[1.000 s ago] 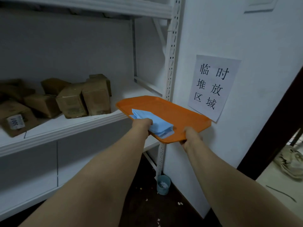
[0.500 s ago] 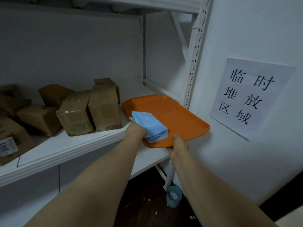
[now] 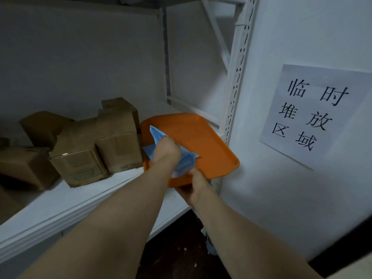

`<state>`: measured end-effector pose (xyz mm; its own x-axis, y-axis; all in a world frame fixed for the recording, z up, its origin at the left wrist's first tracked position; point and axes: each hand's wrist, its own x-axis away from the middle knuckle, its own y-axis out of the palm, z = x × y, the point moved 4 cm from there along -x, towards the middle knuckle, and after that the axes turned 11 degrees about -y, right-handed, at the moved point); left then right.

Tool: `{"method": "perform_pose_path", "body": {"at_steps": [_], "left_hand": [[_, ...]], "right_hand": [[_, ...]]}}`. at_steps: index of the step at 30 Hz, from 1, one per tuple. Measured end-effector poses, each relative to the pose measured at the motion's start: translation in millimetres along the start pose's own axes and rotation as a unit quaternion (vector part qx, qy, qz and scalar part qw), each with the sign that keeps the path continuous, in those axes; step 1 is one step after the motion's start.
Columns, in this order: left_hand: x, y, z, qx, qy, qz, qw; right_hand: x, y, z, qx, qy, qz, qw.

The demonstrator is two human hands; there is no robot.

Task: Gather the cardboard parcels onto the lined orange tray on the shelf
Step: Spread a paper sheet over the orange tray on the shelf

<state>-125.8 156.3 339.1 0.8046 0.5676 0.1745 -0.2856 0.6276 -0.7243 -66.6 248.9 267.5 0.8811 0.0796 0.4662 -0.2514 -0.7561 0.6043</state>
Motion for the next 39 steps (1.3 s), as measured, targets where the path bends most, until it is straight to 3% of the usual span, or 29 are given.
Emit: {"method": "perform_pose_path", "body": {"at_steps": [3, 5, 7, 11, 14, 17, 20, 22, 24, 26, 30, 34, 37, 39], "left_hand": [[-3, -5, 6, 0.069, -0.003, -0.021, 0.997], [-7, -9, 6, 0.107, -0.001, -0.026, 0.994], [-13, -12, 7, 0.160, -0.004, -0.034, 0.987], [-14, -18, 13, 0.249, -0.018, -0.061, 0.966], [-12, -27, 17, 0.275, -0.022, -0.048, 0.960], [-12, -32, 21, 0.271, -0.024, -0.031, 0.962], [-13, -34, 26, 0.259, -0.020, -0.015, 0.966], [-14, -34, 29, 0.254, -0.018, -0.009, 0.967], [-13, -35, 31, 0.255, -0.017, -0.007, 0.967], [-11, -36, 35, 0.247, -0.013, -0.007, 0.969], [-9, -35, 39, 0.244, -0.025, -0.020, 0.969], [-3, -35, 41, 0.305, -0.022, -0.049, 0.951], [10, -30, 43, 0.313, -0.028, -0.134, 0.940], [9, -28, 43, 0.283, -0.020, -0.137, 0.949]], "right_hand": [[1, 0, 2, 0.039, 0.028, -0.016, 0.999], [4, -8, 1, 0.158, 0.068, -0.046, 0.984], [7, -22, -6, 0.303, 0.109, -0.088, 0.942], [10, -40, -30, 0.477, 0.177, -0.191, 0.840], [10, -43, -43, 0.561, 0.210, -0.241, 0.764], [8, -40, -62, 0.595, 0.213, -0.260, 0.730], [0, -27, -88, 0.626, 0.151, -0.249, 0.724], [-8, -14, -107, 0.653, 0.048, -0.218, 0.724], [-18, 3, -124, 0.617, -0.088, -0.175, 0.762], [-22, 17, -132, 0.549, -0.166, -0.177, 0.800], [-32, 39, -126, 0.489, -0.193, -0.208, 0.825], [-38, 49, -129, 0.412, -0.194, -0.184, 0.871], [-41, 54, -133, 0.400, -0.184, -0.190, 0.878], [-43, 58, -136, 0.399, -0.181, -0.194, 0.878]]}}
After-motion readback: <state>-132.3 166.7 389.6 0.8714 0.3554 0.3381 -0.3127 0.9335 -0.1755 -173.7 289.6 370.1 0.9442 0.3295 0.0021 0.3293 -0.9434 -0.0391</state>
